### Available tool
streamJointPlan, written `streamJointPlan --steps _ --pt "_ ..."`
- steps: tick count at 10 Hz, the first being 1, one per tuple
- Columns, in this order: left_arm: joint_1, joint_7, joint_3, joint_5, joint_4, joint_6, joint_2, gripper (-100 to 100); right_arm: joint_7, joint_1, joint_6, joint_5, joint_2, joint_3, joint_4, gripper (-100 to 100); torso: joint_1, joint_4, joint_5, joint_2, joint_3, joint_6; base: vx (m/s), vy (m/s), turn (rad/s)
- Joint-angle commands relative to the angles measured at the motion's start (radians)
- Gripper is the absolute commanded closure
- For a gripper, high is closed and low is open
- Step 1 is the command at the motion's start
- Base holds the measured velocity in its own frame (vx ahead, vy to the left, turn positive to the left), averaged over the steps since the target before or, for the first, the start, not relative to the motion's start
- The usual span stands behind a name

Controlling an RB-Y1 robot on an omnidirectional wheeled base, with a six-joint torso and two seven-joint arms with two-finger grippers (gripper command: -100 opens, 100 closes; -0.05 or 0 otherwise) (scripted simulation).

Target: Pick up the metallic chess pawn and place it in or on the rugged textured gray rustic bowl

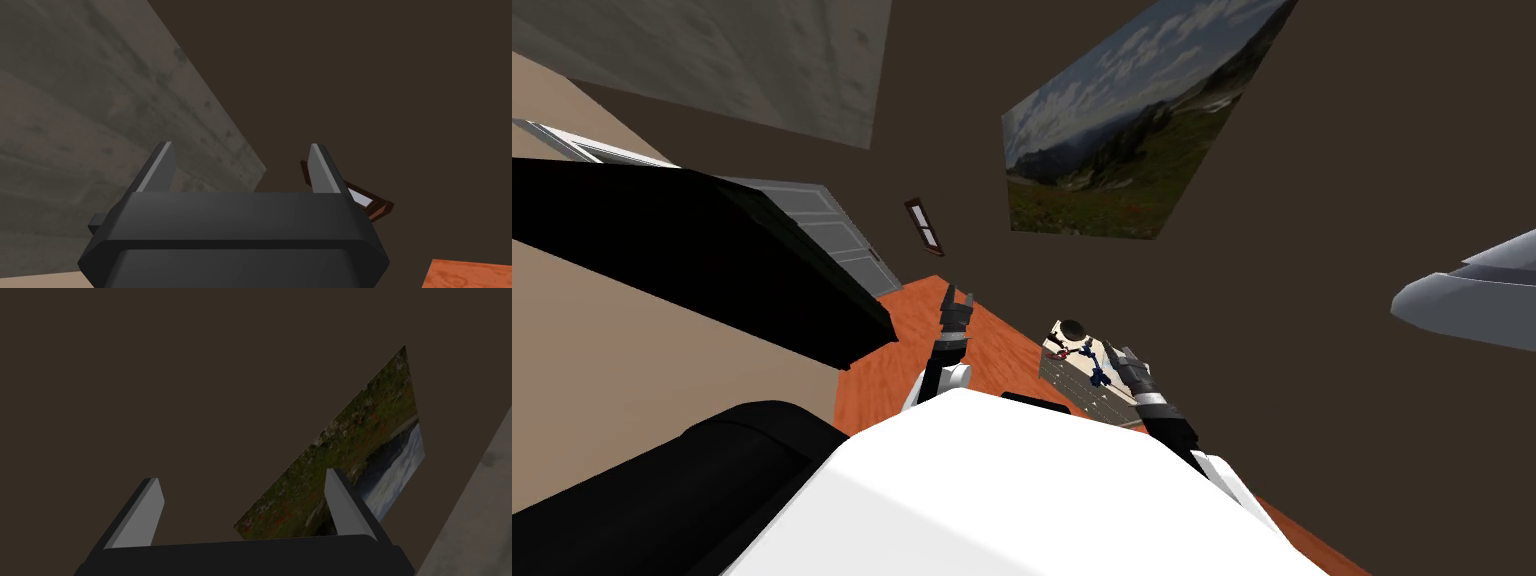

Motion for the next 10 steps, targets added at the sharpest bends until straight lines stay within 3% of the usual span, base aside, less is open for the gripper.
streamJointPlan --steps 1,2,4,5,6,7,10 --pt "0.000 0.000 0.000 0.000 0.000 0.000 0.000 0 0.024 0.003 0.016 0.050 -0.034 0.003 0.044 -100 0.000 0.000 0.000 0.000 0.000 0.000 -0.010 0.007 0.224" --pt "0.000 0.000 0.000 0.000 0.000 0.000 0.000 0 0.024 0.003 0.016 0.057 -0.034 0.003 0.044 -100 0.000 0.000 0.000 0.000 0.000 -0.001 -0.006 -0.001 0.098" --pt "0.000 0.000 0.000 0.000 0.000 0.000 0.000 0 0.072 0.010 0.040 0.124 -0.083 0.013 0.118 -100 0.000 0.000 0.000 -0.001 0.000 -0.001 -0.005 0.008 0.283" --pt "0.000 0.000 0.000 0.000 0.000 0.000 0.000 0 0.072 0.010 0.040 0.146 -0.083 0.013 0.118 -100 0.000 0.000 0.000 -0.001 0.000 -0.001 0.000 -0.003 0.118" --pt "0.000 0.000 0.000 0.000 0.000 0.000 0.000 0 0.096 0.013 0.052 0.180 -0.107 0.018 0.157 -100 0.000 0.000 0.000 -0.001 0.000 0.000 0.001 0.005 0.199" --pt "0.000 0.000 0.000 0.000 0.000 0.000 0.000 0 0.096 0.013 0.052 0.189 -0.107 0.018 0.157 -100 0.000 0.000 0.000 -0.001 0.000 -0.001 0.002 0.000 0.112" --pt "0.000 0.000 0.000 0.000 0.000 0.000 0.000 0 0.146 0.018 0.076 0.273 -0.154 0.027 0.226 -100 0.000 0.000 0.000 -0.001 -0.001 0.000 0.008 0.002 0.205"
